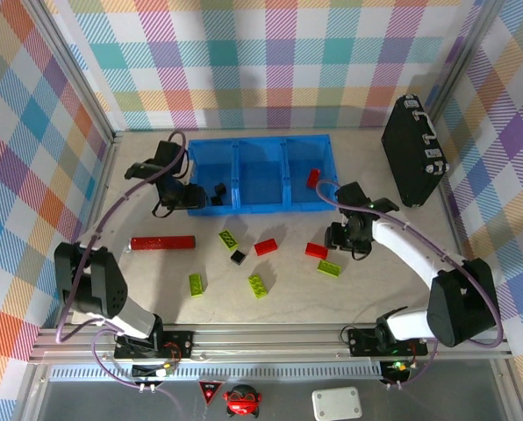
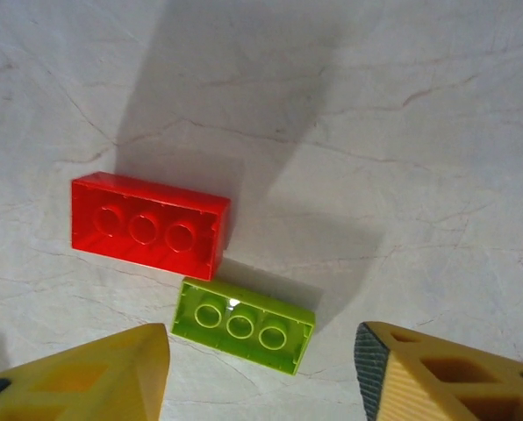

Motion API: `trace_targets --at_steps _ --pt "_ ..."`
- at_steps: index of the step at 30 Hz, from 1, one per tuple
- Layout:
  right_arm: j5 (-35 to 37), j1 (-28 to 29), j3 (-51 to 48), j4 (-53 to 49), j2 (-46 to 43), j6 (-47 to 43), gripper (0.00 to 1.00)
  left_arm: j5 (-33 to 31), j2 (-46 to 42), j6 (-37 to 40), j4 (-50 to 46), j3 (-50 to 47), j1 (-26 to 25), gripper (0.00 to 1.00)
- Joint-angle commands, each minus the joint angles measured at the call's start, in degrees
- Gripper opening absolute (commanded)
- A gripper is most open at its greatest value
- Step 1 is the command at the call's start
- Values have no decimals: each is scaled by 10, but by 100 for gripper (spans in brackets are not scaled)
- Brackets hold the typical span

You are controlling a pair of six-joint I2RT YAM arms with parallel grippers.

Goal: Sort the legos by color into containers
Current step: Place the lego in the container, then pick up the lego from the bottom-center of the table.

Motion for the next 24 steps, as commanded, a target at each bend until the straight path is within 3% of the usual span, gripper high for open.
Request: trace_targets --at_steps 1,17,24 --pt "9 11 -18 14 -2 54 62 6 -27 3 72 -24 6 49" --pt "71 91 -55 28 11 210 86 20 -31 6 81 -26 8 52" --pt "79 104 -56 37 31 237 88 23 -35 8 81 -26 12 51"
